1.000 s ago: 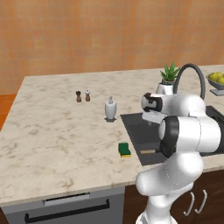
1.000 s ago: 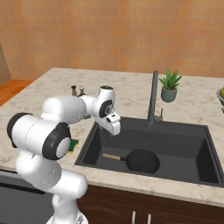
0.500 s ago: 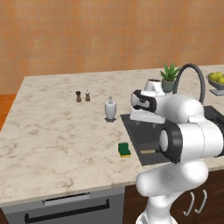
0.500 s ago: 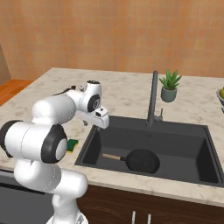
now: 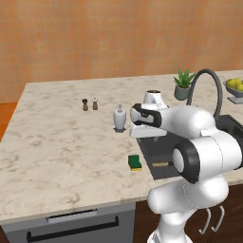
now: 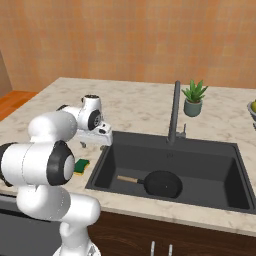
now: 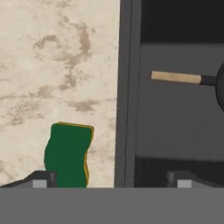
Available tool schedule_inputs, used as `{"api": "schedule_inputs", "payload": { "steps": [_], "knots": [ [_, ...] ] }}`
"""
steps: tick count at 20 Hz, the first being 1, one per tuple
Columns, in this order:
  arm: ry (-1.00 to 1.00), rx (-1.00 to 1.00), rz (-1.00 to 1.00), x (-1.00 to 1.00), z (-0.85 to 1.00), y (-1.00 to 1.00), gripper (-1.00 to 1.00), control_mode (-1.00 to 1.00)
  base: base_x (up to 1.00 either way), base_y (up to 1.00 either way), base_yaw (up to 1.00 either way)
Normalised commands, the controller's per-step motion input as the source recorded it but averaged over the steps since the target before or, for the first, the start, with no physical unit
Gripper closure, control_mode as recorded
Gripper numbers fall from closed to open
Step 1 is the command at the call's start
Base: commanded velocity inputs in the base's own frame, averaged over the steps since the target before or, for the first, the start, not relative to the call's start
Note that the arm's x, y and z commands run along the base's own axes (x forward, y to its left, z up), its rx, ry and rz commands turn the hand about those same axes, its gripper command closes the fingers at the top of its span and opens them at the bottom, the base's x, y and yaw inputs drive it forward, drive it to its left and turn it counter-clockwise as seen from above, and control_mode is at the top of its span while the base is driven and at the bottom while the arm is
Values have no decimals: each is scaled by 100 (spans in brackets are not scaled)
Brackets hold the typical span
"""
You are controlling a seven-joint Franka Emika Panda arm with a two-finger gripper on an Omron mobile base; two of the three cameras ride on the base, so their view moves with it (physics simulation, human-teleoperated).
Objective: Pick the pan and sponge and place them into the sink. Then turn on the water.
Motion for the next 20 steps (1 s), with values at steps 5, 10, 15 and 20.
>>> {"api": "schedule_inputs", "payload": {
  "steps": [5,10,15,20],
  "knots": [
    [0,0,19,-9,-15,39,-100,-100,0,0,0],
    [0,0,1,-23,-4,25,-100,-100,0,0,0],
    [4,0,0,-12,-24,25,-100,-100,0,0,0],
    [0,1,-4,0,-37,5,-100,-100,0,0,0]
  ]
}}
